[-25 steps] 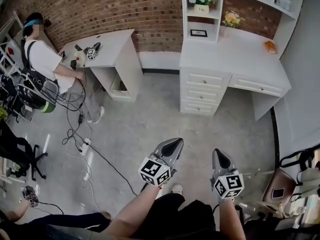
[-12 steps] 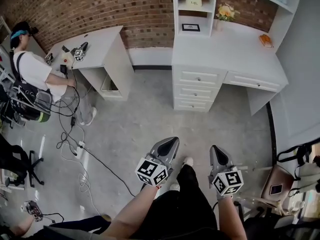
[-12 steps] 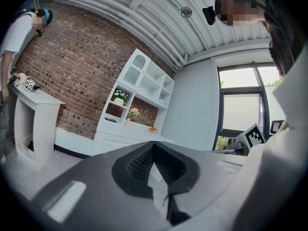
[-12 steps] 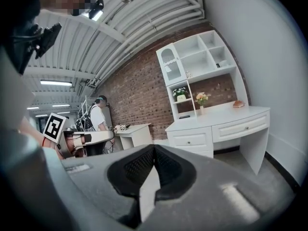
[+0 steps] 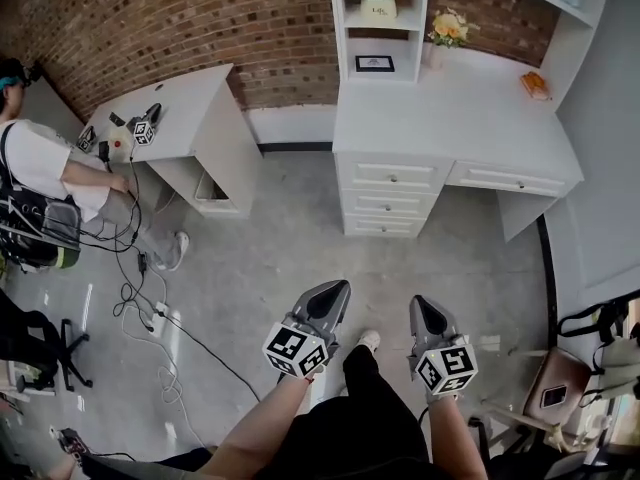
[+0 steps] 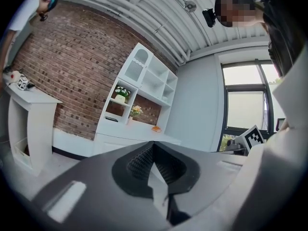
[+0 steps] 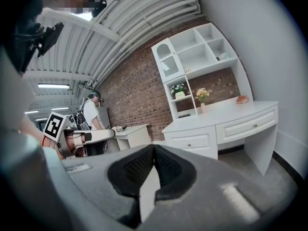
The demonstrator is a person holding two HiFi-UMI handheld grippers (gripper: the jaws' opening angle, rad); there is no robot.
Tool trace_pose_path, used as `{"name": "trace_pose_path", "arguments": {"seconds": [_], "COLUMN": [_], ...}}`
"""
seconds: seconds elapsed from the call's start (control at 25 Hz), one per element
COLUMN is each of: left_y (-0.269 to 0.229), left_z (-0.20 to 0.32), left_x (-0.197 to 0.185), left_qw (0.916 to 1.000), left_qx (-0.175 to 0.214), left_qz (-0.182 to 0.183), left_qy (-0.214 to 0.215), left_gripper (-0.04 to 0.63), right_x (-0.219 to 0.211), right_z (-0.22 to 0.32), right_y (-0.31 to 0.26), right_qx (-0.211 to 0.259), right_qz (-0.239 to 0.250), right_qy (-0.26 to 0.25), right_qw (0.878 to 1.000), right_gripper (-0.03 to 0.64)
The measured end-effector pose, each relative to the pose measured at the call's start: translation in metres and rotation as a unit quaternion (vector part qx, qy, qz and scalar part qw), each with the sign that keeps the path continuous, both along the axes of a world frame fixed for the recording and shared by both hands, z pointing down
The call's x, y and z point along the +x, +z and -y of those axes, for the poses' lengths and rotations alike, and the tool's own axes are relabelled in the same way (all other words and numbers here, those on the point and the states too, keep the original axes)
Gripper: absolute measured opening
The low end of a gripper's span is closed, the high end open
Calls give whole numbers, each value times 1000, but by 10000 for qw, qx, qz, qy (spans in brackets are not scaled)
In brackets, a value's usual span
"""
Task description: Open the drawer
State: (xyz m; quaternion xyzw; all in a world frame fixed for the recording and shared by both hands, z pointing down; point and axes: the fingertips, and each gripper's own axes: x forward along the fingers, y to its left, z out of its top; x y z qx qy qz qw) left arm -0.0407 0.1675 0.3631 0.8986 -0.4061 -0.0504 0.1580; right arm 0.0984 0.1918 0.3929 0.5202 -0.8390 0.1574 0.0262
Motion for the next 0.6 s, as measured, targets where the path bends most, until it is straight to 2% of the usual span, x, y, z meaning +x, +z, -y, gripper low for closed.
{"name": "trace_pose_path", "arguments": {"seconds": [0.6], "left_y": [22], "left_z": [128], "left_x": [13], "left_qw": [9999], "left_qx": [-130], "left_qz": [5], "left_qy": [-32], "left_gripper": [2], "right_x": [-3], "right_z": [123], "right_y": [31], "right_qx": [-270], "right_qz": [-87], "right_qy": [-325], "right_qw": [9991], "right_gripper": [0]}}
